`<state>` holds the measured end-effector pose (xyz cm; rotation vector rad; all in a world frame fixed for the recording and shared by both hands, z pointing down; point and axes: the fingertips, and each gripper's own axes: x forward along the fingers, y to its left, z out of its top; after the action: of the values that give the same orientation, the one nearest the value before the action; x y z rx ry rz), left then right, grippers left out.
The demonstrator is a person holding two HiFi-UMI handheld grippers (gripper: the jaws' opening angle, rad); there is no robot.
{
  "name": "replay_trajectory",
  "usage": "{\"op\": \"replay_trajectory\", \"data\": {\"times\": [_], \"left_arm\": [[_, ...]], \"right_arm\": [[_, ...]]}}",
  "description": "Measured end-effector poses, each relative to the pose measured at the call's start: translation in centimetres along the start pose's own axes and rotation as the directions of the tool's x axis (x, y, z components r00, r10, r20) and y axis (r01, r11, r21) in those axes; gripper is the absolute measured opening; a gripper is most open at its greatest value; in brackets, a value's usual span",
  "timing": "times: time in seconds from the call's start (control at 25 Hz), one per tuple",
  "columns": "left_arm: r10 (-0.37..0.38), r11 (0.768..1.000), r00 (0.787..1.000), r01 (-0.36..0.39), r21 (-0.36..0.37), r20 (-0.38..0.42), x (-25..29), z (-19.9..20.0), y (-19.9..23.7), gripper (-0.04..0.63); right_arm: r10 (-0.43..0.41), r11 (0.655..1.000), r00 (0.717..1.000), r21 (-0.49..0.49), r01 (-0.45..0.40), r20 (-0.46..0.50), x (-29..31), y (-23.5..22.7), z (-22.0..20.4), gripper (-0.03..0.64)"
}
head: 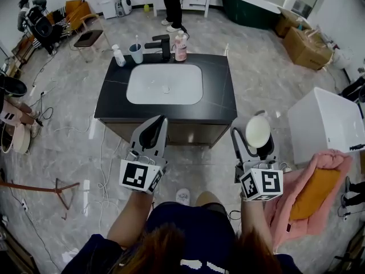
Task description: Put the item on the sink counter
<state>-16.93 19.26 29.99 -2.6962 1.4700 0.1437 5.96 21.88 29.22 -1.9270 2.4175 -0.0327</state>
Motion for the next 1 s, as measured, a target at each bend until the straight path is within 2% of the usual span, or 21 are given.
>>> {"op": "replay_trajectory", "data": {"times": [0.72, 1.0], "left_arm": [[0.017, 1.000, 1.000, -0.017, -0.018, -0.025, 2.7, -1.9, 1.8, 0.025], [0.089, 0.996, 0.995, -0.089, -0.010, -0.042, 5.8, -2.6, 3.6, 0.025]], "right_arm": [[0.014, 1.000, 1.000, 0.001, -0.014, -0.021, 3.5, -1.3, -1.1, 0.436], [0.087, 0.996, 0.996, 0.027, -0.086, -0.028, 9.4, -3.0, -1.6, 0.436]]}}
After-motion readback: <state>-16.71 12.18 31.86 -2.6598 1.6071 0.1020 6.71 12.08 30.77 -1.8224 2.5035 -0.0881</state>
